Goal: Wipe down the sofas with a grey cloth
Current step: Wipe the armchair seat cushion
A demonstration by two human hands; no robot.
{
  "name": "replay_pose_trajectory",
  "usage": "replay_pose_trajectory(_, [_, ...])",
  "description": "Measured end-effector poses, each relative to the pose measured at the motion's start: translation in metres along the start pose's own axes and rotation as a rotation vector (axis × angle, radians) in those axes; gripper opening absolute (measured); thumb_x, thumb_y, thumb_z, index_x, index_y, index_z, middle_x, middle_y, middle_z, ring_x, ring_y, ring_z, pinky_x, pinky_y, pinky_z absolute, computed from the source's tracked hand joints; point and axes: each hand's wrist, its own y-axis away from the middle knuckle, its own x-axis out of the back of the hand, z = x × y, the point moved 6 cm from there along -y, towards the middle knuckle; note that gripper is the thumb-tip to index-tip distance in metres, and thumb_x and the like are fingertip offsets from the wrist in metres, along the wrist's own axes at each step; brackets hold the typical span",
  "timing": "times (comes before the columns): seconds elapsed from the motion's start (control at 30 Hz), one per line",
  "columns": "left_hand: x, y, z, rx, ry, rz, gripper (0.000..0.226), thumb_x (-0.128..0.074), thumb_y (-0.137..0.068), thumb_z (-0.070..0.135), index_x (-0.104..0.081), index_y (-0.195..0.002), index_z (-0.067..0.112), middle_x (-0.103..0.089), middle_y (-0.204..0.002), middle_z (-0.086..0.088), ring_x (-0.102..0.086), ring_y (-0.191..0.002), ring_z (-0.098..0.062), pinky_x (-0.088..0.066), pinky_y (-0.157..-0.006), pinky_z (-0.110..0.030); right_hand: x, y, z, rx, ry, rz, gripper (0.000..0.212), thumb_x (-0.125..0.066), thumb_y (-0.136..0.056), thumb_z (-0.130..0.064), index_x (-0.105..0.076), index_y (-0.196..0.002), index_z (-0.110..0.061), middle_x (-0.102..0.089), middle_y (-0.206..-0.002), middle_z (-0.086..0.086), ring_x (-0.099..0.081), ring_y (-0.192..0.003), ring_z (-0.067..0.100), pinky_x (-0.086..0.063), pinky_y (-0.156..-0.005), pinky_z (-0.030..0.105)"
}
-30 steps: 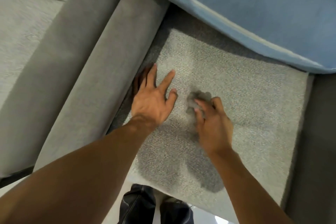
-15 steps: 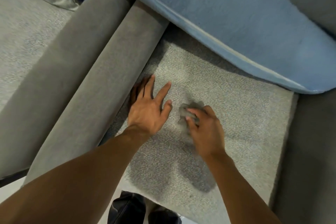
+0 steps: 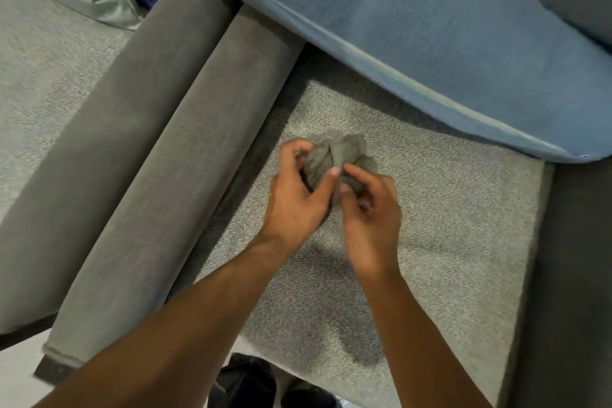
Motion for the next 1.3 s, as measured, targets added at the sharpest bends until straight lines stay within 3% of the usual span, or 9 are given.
replay_pose_trajectory(0.1, [0.007,-0.003,0.007,-0.105,-0.067,0.046,0.032,-0.057,-0.102,0.014,-0.038,-0.114,0.037,-0.064,-0.103,-0.005,-0.067,-0.091,-0.019,-0.059,-0.076,-0.04,0.013,0.0,0.002,0.043,0.141,0.027,0.027,-0.068,-0.093,-0.014,-0.067,-0.116,-0.03,-0.053,-0.113,-0.001,-0.061,-0.098,0.001,-0.054,-0.083,0.017])
replay_pose_trajectory(0.17, [0.005,-0.002,0.006,-0.207,-0.326,-0.037,0.03,-0.054,-0.101,0.014,-0.044,-0.114,0.039,-0.053,-0.116,-0.004,-0.058,-0.099,-0.017,-0.054,-0.087,-0.024,0.01,-0.002,0.008,0.069,0.303,-0.079,0.037,-0.065,-0.095,-0.02,-0.06,-0.13,-0.03,-0.049,-0.114,-0.006,-0.059,-0.1,-0.001,-0.053,-0.084,0.013])
replay_pose_trajectory(0.23, [0.0,-0.002,-0.002,-0.241,-0.538,-0.158,0.028,-0.058,-0.098,0.015,-0.056,-0.118,0.035,-0.038,-0.133,-0.004,-0.052,-0.11,-0.02,-0.047,-0.095,-0.014,0.014,-0.004,0.015,0.108,0.435,-0.086,0.043,-0.059,-0.096,-0.027,-0.051,-0.139,-0.031,-0.043,-0.116,-0.007,-0.055,-0.101,0.005,-0.055,-0.087,0.027])
replay_pose_trajectory(0.3, [-0.005,0.0,-0.007,-0.256,-0.771,-0.215,0.025,-0.051,-0.103,0.031,-0.057,-0.127,0.031,-0.03,-0.141,-0.006,-0.057,-0.105,-0.027,-0.057,-0.089,-0.03,0.03,-0.008,0.019,0.197,0.618,0.045,0.047,-0.057,-0.095,-0.03,-0.048,-0.141,-0.027,-0.042,-0.124,0.0,-0.049,-0.104,0.016,-0.05,-0.092,0.046])
replay_pose_trajectory(0.4, [-0.008,0.004,-0.01,-0.3,-1.05,-0.229,0.048,-0.042,-0.102,0.059,-0.047,-0.14,0.03,-0.026,-0.145,-0.007,-0.06,-0.105,-0.025,-0.061,-0.076,-0.04,0.046,-0.021,0.03,0.245,0.951,0.098,0.056,-0.053,-0.098,-0.038,-0.04,-0.149,-0.019,-0.036,-0.148,0.016,-0.041,-0.133,0.031,-0.033,-0.11,0.049])
replay_pose_trajectory(0.63, [-0.022,-0.037,0.001,-0.386,-1.04,-0.051,0.033,-0.05,-0.107,0.036,-0.058,-0.136,0.024,-0.04,-0.137,-0.005,-0.062,-0.088,-0.019,-0.063,-0.068,-0.037,0.044,-0.044,0.066,0.189,1.222,-0.172,0.066,-0.012,-0.1,-0.06,-0.003,-0.159,-0.032,0.007,-0.167,0.009,0.013,-0.152,0.031,0.004,-0.124,0.05])
replay_pose_trajectory(0.8, [-0.025,-0.023,-0.006,-0.371,-1.069,-0.074,0.041,-0.052,-0.103,0.04,-0.05,-0.145,0.04,-0.045,-0.13,-0.007,-0.058,-0.068,-0.019,-0.056,-0.059,-0.037,0.044,-0.046,0.065,0.152,1.228,-0.196,0.068,-0.013,-0.099,-0.066,0.0,-0.159,-0.035,0.01,-0.167,0.006,0.015,-0.152,0.03,0.005,-0.123,0.05])
replay_pose_trajectory(1.0, [-0.016,-0.017,-0.012,-0.148,-1.094,-0.075,0.054,-0.031,-0.102,0.068,-0.037,-0.151,0.047,-0.036,-0.132,-0.004,-0.067,-0.082,-0.028,-0.053,-0.068,-0.035,0.056,-0.04,0.061,0.189,1.228,-0.271,0.078,-0.021,-0.094,-0.077,0.008,-0.157,-0.042,0.014,-0.166,0.003,0.018,-0.152,0.026,0.003,-0.123,0.053])
replay_pose_trajectory(1.3, [-0.028,-0.042,-0.009,-0.326,-1.025,0.005,0.046,-0.039,-0.106,0.056,-0.044,-0.15,0.044,-0.052,-0.126,-0.002,-0.064,-0.072,-0.02,-0.048,-0.059,-0.028,0.059,-0.04,0.064,0.216,1.212,-0.217,0.075,-0.027,-0.094,-0.075,-0.006,-0.158,-0.04,0.006,-0.168,0.001,0.011,-0.153,0.026,-0.001,-0.122,0.055])
